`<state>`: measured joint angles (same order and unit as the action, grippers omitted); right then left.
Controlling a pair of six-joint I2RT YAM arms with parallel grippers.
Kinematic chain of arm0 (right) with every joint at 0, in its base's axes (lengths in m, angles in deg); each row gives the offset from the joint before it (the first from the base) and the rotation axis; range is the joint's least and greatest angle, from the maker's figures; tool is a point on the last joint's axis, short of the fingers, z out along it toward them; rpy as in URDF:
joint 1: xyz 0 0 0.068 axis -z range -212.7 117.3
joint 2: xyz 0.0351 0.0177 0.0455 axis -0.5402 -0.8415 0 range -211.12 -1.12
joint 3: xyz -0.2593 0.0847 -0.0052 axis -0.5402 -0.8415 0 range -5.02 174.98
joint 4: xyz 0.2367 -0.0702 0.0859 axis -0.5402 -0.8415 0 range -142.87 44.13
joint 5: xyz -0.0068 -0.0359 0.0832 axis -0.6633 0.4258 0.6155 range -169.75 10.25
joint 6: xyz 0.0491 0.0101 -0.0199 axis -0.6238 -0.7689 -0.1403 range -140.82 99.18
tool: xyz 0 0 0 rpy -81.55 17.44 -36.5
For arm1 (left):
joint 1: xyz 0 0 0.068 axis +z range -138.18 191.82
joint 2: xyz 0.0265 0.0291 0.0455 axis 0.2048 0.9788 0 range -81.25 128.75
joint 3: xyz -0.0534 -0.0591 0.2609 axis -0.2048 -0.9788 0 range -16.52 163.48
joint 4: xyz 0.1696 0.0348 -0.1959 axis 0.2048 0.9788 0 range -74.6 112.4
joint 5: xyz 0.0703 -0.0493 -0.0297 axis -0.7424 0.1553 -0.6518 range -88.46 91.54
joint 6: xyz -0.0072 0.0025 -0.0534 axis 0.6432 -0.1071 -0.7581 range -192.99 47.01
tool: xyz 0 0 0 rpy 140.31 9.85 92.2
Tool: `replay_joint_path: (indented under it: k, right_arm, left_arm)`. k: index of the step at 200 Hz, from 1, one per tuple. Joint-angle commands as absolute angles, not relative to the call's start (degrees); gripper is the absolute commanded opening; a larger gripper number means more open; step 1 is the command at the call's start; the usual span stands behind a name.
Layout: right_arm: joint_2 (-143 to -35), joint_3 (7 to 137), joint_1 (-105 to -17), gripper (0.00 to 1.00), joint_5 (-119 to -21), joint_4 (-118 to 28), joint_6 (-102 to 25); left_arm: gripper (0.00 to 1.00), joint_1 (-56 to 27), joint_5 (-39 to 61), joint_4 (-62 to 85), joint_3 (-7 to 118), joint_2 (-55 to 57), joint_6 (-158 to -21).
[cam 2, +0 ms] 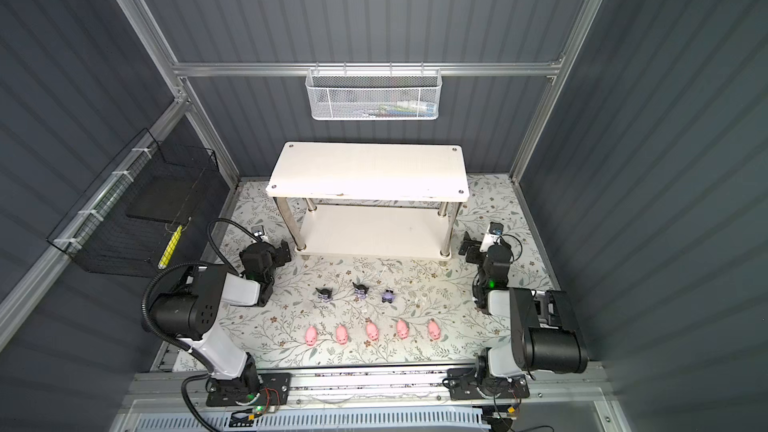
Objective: Place and organize the plastic toys onto the shelf
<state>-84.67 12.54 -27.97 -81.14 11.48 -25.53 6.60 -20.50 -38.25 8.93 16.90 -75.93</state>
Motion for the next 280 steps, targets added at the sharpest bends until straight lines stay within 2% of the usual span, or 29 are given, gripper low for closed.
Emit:
replay_joint_path:
  k: [1,280]
  right_arm:
    - [-84.6,12.6,-27.9,0.99,-80.6,11.8,-25.8]
    - [-84.6,12.7,-28.0,0.99,-81.0,11.5,-25.8]
  left_arm:
    - [1.0,6.4,-20.4,-39.6,8.9,17.0,-74.8]
    - [1.0,6.4,-20.0,-38.7,9.4,17.0,-74.6]
